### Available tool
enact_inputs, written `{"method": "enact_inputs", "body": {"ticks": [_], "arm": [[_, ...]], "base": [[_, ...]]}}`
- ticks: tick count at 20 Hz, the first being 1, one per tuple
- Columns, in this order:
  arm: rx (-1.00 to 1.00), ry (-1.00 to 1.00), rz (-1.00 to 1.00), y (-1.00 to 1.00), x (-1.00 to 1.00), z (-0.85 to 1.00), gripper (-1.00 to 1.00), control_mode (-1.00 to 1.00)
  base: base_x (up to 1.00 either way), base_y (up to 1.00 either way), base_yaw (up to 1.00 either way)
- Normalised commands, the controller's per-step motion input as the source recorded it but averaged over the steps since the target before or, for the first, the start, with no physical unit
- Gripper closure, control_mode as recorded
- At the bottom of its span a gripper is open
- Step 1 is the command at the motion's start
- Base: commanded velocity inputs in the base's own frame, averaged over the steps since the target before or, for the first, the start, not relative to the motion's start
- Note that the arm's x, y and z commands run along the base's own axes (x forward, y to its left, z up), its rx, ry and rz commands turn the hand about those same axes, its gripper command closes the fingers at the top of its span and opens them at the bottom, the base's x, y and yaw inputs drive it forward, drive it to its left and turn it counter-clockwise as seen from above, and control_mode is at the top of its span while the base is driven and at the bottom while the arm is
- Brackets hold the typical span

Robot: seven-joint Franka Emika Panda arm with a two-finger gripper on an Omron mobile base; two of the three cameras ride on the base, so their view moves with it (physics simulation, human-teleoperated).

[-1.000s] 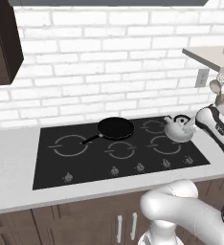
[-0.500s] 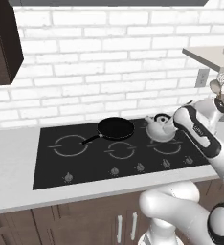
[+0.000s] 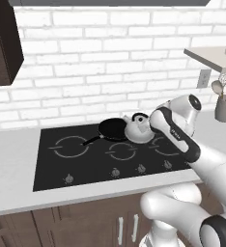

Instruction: Pick the kettle from the counter and place it on a stove burner. Then turn the burner on.

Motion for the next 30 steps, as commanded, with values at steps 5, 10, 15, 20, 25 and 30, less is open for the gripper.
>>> {"method": "enact_inputs", "body": {"ticks": [5,10,15,20,25,30], "arm": [[0.15,0.08,0.0,0.92,0.0,0.1,1.0,-1.0],[0.22,0.02,-0.08,0.86,0.0,0.0,1.0,-1.0],[0.16,0.0,-0.19,0.82,0.0,0.0,1.0,-1.0],[0.03,0.0,-0.22,0.83,0.0,0.0,1.0,-1.0],[0.0,0.04,-0.21,0.8,0.05,0.0,1.0,-1.0],[0.0,0.14,-0.14,0.76,0.12,0.01,1.0,-1.0]], "base": [[0.0,0.0,0.0],[0.0,0.0,0.0],[0.0,0.0,0.0],[0.0,0.0,0.0],[0.0,0.0,0.0],[0.0,0.0,0.0]]}}
